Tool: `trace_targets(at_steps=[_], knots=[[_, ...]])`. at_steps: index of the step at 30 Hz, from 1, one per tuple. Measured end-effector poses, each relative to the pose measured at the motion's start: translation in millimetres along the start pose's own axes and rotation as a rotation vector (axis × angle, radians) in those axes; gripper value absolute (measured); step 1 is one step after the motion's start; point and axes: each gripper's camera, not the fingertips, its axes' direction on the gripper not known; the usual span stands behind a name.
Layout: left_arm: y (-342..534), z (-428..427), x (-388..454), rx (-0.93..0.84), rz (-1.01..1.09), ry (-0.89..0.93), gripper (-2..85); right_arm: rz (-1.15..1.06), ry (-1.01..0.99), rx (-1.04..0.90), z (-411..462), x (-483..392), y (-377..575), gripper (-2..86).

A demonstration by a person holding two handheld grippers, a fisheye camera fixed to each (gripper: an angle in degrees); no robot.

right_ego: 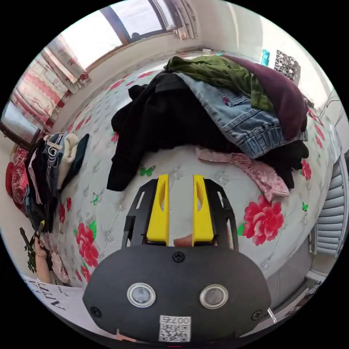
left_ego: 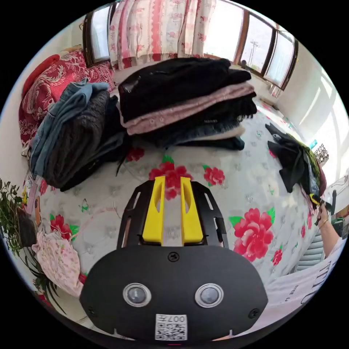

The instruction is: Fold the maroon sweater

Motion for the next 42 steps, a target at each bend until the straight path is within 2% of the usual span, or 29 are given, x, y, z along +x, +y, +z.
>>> trace_targets(at_steps=[3, 6, 10, 13, 15, 17, 19, 24, 25, 27, 30, 33, 34, 38, 40, 42], knots=[[42, 41, 54, -0.224, 0.034, 0.014, -0.2, 0.138, 0.075, 0.112, -39, 72, -54, 9.0], [64, 53, 99, -0.311, 0.116, 0.013, -0.8, 0.290, 0.128, 0.206, -72, 140, -94, 9.5], [71, 72, 140, -0.428, 0.168, 0.037, -0.7, 0.376, 0.089, 0.165, -71, 198, -135, 9.3], [66, 62, 156, -0.420, 0.231, -0.022, -0.7, 0.378, 0.105, 0.084, -61, 206, -163, 7.6], [61, 57, 162, -0.427, 0.278, -0.045, -0.7, 0.211, 0.240, -0.002, -56, 175, -176, 4.8], [57, 50, 164, -0.427, 0.302, -0.051, -0.8, 0.080, 0.284, -0.031, -62, 150, -173, 3.1], [52, 39, 158, -0.429, 0.280, -0.033, -0.7, 0.014, 0.188, -0.033, -78, 133, -161, 1.9], [42, 11, 140, -0.437, 0.253, 0.014, -0.5, 0.028, -0.433, 0.113, -165, 114, -95, 0.3], [40, 2, 135, -0.441, 0.240, 0.019, -0.3, 0.024, -0.468, 0.119, -174, 107, -86, 0.2], [40, -16, 132, -0.429, 0.243, 0.032, 0.1, -0.062, -0.542, 0.129, -205, 54, -48, 0.0], [53, -70, 132, -0.279, 0.267, 0.091, 2.8, -0.218, -0.697, 0.084, -229, -42, 9, -0.1], [78, -130, 132, -0.163, 0.322, 0.209, 6.1, -0.334, -0.903, 0.013, -230, -157, 89, -0.1], [90, -155, 129, -0.129, 0.348, 0.268, 7.4, -0.359, -0.916, -0.005, -229, -183, 107, -0.1], [132, -235, 104, -0.003, 0.371, 0.460, 11.6, -0.678, -1.097, -0.281, -216, -398, 240, 0.2], [160, -289, 67, 0.106, 0.303, 0.582, 14.9, -0.850, -1.232, -0.461, -212, -497, 297, 0.7], [181, -327, 27, 0.196, 0.200, 0.580, 15.8, -1.037, -1.381, -0.695, -217, -616, 377, 1.8]])
